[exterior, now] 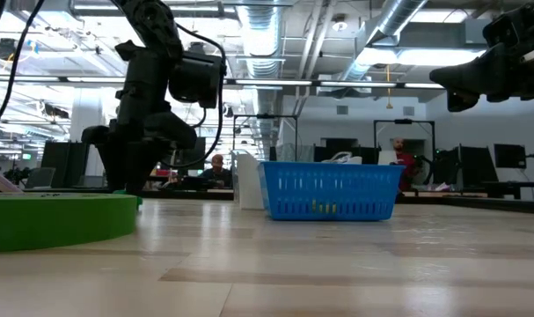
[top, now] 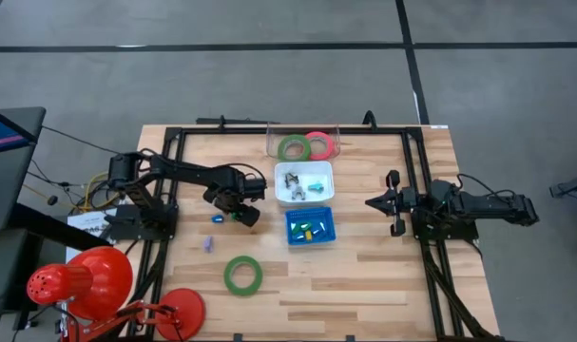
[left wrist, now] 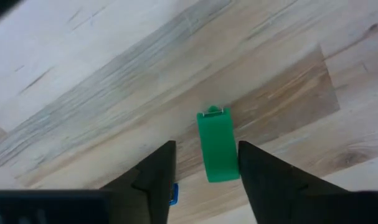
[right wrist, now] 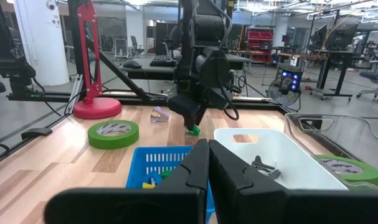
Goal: Pick and place Stapler, Stapler remover, tape
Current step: Put the green stapler into the blue bin
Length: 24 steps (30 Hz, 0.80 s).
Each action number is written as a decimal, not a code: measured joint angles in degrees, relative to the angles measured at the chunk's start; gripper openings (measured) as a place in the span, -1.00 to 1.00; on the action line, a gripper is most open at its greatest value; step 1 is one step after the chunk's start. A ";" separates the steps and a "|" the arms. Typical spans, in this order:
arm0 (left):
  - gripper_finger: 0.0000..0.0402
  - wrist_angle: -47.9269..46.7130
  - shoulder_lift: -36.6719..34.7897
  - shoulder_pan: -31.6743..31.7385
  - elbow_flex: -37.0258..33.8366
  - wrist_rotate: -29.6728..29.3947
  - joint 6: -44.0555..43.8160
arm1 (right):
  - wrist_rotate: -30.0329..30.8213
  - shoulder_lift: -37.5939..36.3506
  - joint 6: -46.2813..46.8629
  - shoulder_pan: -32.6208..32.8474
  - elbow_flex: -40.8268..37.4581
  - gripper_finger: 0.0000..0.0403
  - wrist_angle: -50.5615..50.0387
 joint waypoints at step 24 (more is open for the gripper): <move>-0.65 0.92 -0.66 0.33 0.04 0.25 3.47 | 0.00 0.00 0.01 0.00 0.02 -1.00 0.00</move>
